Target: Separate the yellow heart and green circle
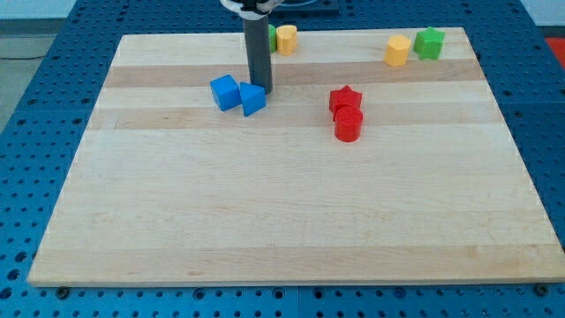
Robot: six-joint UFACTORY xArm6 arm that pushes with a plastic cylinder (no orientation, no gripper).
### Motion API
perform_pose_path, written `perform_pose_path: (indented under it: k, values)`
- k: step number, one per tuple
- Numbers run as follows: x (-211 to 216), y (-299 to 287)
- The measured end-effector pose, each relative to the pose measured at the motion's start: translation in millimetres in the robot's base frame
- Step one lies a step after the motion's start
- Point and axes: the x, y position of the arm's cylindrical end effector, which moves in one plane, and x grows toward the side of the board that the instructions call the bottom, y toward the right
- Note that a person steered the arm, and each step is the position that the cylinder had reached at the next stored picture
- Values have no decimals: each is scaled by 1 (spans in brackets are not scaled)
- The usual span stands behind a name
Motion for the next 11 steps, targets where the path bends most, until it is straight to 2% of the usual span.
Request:
perform_pose_path:
  k: [2,3,5,6,8,11]
  values:
    - [1,11]
    - [-14,-6]
    - [-82,-92]
    - [-124,-93]
    - [-141,-41]
    - [-141,81]
